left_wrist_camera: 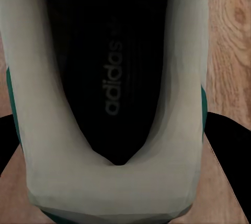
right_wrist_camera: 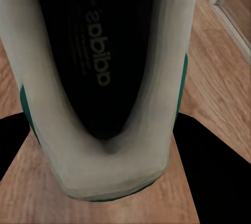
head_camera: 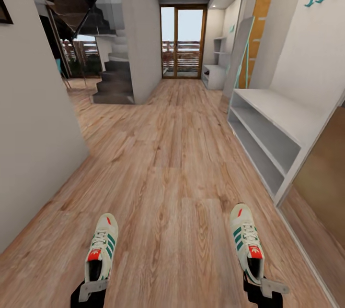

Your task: Pick up the two gym shoes and the two sandals from the corridor floor and place them onto the hallstand (shoe rack) in the corridor, making sure they are on the rack and not on the floor. Arrange them so the two gym shoes are next to each other and the two sandals are next to each other.

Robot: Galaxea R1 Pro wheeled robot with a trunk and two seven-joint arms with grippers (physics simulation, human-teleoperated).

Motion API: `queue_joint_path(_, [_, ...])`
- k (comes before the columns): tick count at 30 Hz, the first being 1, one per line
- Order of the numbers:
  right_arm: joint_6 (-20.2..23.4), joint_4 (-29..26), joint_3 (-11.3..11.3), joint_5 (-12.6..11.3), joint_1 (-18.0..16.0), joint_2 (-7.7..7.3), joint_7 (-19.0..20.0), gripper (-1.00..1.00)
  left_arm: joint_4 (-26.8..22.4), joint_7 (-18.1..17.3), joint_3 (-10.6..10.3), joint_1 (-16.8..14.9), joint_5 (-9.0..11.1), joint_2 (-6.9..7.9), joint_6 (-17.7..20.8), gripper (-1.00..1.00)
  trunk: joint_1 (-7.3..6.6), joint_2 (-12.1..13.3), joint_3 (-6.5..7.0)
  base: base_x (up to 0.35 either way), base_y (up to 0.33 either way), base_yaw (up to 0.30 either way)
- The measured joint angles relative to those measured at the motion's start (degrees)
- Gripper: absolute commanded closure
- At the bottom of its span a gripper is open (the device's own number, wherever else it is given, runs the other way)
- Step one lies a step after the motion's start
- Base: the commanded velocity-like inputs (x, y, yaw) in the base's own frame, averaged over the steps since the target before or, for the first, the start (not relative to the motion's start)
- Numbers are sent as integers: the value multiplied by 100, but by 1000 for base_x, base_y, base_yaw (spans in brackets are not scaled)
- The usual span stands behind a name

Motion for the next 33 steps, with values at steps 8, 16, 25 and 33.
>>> queue_joint_path(8, [13,4,-5,-1,0,-11,4,100,1,2,0,0,5,0,0,100,0,0,0,340,0,0])
queue_joint_path(16, [17,5,-3,5,0,-13,26,100,2,1,0,0,15,0,0,100,0,0,0,340,0,0])
queue_joint_path(25, [17,1,0,14,0,-22,48,100,2,4,0,0,26,0,0,100,0,0,0,340,0,0])
queue_joint_path(33, [17,2,1,16,0,-27,49,100,2,3,5,20,31,0,-2,100,0,0,0,340,0,0])
